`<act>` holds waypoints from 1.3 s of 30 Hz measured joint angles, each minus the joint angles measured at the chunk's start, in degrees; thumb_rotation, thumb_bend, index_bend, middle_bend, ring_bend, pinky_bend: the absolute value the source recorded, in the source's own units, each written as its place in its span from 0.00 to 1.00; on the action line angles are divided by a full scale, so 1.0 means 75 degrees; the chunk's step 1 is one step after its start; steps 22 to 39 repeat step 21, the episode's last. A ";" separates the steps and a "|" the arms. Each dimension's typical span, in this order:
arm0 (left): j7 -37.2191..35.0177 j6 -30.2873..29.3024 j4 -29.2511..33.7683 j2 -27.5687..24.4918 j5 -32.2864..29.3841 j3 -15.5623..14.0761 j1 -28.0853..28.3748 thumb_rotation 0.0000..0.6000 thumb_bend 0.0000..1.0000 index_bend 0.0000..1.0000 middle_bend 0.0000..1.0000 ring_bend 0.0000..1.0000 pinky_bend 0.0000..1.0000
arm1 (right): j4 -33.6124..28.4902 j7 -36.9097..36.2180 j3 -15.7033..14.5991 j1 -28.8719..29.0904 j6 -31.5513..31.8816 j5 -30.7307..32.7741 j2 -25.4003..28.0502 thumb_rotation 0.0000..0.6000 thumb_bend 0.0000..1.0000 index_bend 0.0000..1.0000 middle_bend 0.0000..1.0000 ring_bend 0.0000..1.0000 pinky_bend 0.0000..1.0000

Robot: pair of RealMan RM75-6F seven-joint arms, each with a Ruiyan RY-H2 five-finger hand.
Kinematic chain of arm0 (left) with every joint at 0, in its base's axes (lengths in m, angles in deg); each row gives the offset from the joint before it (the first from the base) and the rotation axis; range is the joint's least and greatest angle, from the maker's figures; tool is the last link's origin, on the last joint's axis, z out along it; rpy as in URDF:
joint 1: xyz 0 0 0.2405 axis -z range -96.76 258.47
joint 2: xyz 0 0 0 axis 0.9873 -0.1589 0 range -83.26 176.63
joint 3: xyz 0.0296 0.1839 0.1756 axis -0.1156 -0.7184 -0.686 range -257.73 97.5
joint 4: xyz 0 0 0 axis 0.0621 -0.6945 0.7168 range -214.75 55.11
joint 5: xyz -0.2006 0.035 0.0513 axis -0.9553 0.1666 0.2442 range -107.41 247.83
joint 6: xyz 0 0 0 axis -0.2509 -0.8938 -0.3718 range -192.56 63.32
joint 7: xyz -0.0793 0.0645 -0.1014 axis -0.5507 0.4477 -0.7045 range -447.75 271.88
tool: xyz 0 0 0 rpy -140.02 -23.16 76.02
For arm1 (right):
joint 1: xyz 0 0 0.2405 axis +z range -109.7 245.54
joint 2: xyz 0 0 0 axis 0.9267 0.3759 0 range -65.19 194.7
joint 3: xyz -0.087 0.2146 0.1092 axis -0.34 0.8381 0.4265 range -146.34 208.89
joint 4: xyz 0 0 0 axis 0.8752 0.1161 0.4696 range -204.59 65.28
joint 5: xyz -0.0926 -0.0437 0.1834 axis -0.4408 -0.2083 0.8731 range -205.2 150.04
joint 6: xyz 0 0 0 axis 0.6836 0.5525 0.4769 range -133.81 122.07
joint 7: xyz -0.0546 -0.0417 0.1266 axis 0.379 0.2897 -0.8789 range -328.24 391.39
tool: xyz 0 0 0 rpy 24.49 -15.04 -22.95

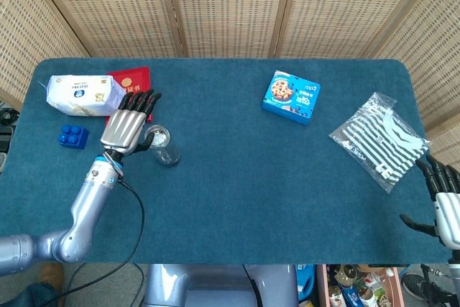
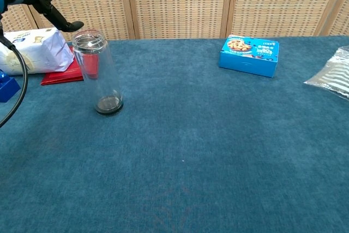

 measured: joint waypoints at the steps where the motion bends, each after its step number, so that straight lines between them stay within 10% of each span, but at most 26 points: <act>1: -0.0055 -0.0035 0.0057 -0.0061 0.0075 -0.0001 -0.0041 1.00 0.47 0.00 0.00 0.00 0.00 | -0.0001 -0.0006 0.0000 -0.0003 0.0004 0.0000 0.0001 1.00 0.00 0.10 0.00 0.00 0.00; 8: -0.0561 -0.0565 0.0672 -0.0820 0.0840 -0.0178 -0.0723 1.00 0.40 0.00 0.00 0.00 0.00 | -0.0012 -0.0032 -0.0009 -0.0013 0.0014 -0.0022 0.0021 1.00 0.00 0.10 0.00 0.00 0.00; 11: -0.0984 -0.0985 0.0852 -0.1137 0.1405 -0.0473 -0.1327 1.00 0.22 0.00 0.00 0.00 0.00 | -0.0043 -0.0015 -0.0019 -0.0014 0.0028 -0.0063 0.0026 1.00 0.00 0.10 0.00 0.00 0.00; 21: -0.2903 -0.3077 0.0082 -0.1423 0.3948 -0.2177 -0.4113 1.00 0.07 0.00 0.00 0.00 0.00 | -0.0159 0.0119 -0.0054 -0.0055 0.0155 -0.0198 0.0027 1.00 0.00 0.10 0.00 0.00 0.00; 39: -0.2903 -0.3077 0.0082 -0.1423 0.3948 -0.2177 -0.4113 1.00 0.07 0.00 0.00 0.00 0.00 | -0.0159 0.0119 -0.0054 -0.0055 0.0155 -0.0198 0.0027 1.00 0.00 0.10 0.00 0.00 0.00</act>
